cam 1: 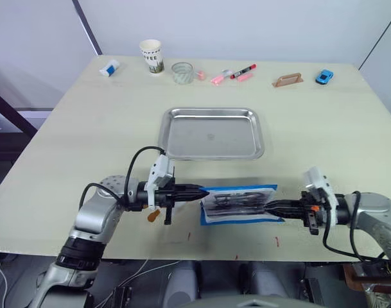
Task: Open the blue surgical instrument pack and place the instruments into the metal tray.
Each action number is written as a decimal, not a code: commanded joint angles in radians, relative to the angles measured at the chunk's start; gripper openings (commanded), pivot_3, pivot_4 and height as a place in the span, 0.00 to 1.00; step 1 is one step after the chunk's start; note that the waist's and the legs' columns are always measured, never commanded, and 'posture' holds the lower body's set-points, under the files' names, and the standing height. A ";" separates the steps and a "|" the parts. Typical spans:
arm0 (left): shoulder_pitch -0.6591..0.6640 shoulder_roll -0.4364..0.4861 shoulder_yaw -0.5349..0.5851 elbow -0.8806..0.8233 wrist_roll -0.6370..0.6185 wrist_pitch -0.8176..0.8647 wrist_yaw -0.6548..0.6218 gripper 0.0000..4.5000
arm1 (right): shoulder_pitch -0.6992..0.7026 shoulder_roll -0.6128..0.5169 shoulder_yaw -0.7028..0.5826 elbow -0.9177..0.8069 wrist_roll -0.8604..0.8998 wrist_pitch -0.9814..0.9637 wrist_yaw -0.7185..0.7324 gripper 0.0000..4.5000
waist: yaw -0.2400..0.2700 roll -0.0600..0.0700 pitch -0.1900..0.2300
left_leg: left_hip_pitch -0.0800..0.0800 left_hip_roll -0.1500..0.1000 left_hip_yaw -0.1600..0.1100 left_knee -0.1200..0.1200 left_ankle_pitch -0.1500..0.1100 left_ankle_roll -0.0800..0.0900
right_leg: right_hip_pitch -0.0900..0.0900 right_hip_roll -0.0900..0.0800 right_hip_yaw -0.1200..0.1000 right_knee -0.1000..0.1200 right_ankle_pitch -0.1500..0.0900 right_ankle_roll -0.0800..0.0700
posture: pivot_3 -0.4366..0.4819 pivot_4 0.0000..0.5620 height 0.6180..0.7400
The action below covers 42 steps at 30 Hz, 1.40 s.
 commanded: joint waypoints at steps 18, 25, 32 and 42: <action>-0.146 -0.063 -0.148 0.248 0.320 -0.083 0.209 0.00 | 0.045 0.003 0.127 0.054 -0.240 -0.213 0.016 0.01 | -0.002 0.000 -0.001 | 0.001 0.000 -0.001 0.000 0.002 -0.003 | 0.000 0.001 0.000 0.000 0.000 0.000 | 0.48 0.27 1.00; -0.182 -0.085 -0.177 0.312 0.377 -0.102 0.225 0.00 | 0.049 0.017 0.126 0.061 -0.264 -0.227 0.001 0.01 | 0.001 0.001 -0.002 | 0.002 0.000 -0.002 0.001 0.002 -0.003 | 0.003 0.001 0.000 0.000 0.000 0.000 | 0.48 0.27 1.00; -0.181 -0.082 -0.180 0.300 0.378 -0.102 0.204 0.00 | 0.038 0.029 0.126 0.074 -0.281 -0.236 -0.006 0.01 | 0.001 0.003 -0.004 | 0.003 -0.001 -0.005 0.002 0.001 -0.001 | 0.006 0.001 -0.001 0.000 0.000 0.000 | 0.48 0.27 1.00; -0.163 -0.073 -0.172 0.265 0.374 -0.090 0.204 0.00 | 0.027 0.042 0.134 0.092 -0.295 -0.242 -0.007 0.01 | -0.001 0.003 -0.004 | 0.003 -0.001 -0.005 0.002 0.001 -0.002 | 0.006 0.002 -0.001 0.000 0.000 0.000 | 0.48 0.27 1.00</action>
